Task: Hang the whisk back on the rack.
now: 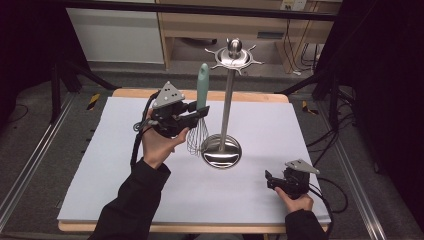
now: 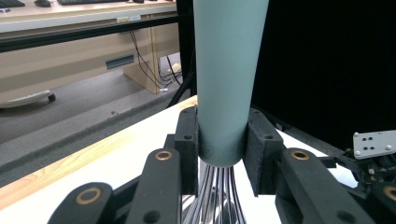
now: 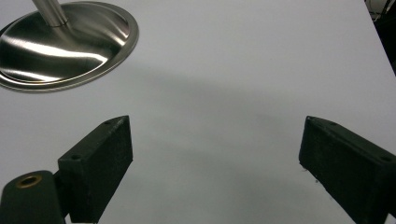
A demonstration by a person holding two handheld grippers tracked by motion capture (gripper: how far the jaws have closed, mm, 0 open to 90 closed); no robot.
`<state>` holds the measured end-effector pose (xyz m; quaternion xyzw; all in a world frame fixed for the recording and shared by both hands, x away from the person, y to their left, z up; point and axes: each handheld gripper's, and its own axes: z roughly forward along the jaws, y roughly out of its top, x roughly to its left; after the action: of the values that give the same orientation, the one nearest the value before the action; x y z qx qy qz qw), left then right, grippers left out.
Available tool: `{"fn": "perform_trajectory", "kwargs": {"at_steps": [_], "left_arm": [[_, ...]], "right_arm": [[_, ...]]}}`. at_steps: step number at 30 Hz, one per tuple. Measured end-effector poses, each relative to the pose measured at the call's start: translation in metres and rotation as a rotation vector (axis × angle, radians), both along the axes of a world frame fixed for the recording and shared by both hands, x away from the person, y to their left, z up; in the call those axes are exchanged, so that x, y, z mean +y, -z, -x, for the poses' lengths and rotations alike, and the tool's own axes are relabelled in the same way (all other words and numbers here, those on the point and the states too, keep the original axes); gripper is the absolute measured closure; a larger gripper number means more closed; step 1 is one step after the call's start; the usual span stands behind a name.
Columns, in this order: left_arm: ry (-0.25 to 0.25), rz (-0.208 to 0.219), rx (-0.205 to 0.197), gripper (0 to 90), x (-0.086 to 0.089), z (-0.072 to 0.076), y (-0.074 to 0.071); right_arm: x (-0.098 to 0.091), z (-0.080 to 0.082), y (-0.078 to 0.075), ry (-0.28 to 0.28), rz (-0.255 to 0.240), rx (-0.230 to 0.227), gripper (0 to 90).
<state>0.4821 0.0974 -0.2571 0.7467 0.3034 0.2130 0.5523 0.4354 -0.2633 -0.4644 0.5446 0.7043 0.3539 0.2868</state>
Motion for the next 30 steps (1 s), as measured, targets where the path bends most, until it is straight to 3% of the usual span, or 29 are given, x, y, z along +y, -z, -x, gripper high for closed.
{"fn": "perform_trajectory", "kwargs": {"at_steps": [10,30], "left_arm": [[-0.001,-0.011,0.008,68.8,-0.007,-0.007,-0.002],[-0.006,-0.059,-0.015,68.7,-0.018,-0.022,-0.002]], "right_arm": [[0.0,0.0,0.0,-0.001,-0.006,0.0,10.2],[0.0,0.0,-0.001,-0.001,-0.016,0.002,10.2]]}}
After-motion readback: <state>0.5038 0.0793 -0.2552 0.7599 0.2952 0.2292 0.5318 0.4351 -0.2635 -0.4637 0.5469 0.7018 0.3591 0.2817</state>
